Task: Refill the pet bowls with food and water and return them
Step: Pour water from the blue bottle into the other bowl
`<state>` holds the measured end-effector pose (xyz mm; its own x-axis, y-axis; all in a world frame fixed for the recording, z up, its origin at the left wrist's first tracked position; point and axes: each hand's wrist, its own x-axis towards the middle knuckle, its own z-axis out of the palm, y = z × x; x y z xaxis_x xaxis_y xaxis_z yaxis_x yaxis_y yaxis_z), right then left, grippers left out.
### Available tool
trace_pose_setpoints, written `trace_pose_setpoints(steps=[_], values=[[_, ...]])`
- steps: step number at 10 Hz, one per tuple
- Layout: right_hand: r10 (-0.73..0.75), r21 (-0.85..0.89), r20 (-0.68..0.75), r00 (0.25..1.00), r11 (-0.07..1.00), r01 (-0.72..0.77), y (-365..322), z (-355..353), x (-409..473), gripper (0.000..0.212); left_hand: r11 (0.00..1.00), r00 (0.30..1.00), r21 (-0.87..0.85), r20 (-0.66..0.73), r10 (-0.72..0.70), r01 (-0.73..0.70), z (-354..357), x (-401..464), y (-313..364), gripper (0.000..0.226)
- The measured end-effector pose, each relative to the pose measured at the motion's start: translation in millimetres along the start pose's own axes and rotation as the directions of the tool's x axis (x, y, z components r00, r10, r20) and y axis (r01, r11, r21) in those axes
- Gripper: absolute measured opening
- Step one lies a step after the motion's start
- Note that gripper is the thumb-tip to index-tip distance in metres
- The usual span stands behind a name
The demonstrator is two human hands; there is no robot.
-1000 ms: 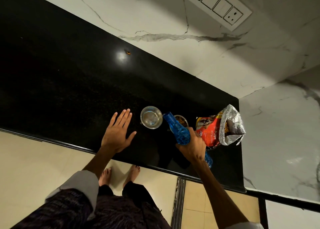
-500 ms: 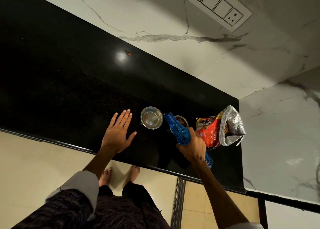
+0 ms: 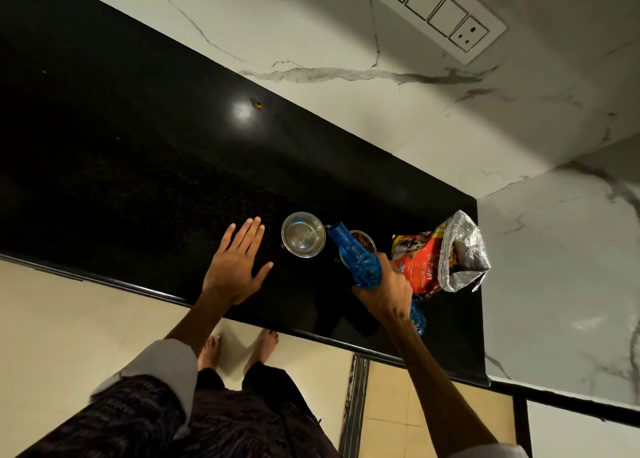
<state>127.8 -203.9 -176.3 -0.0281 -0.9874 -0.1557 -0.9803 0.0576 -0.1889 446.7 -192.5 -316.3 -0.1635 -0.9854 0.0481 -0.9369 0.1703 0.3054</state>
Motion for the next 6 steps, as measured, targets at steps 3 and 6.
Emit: trace_pose_setpoints(steps=[3, 6], values=[[-0.012, 0.006, -0.013, 1.000, 1.000, 0.012, -3.0, -1.5, 0.4, 0.074, 1.000, 1.000, 0.015, 0.006, 0.000, 0.000, 1.2, 0.7, -0.1, 0.083], [-0.012, 0.007, -0.019, 1.000, 1.000, 0.012, -4.8, -2.0, 1.1, 0.075, 1.000, 1.000, 0.013, 0.008, 0.001, -0.001, 1.0, 0.3, -0.3, 0.082]])
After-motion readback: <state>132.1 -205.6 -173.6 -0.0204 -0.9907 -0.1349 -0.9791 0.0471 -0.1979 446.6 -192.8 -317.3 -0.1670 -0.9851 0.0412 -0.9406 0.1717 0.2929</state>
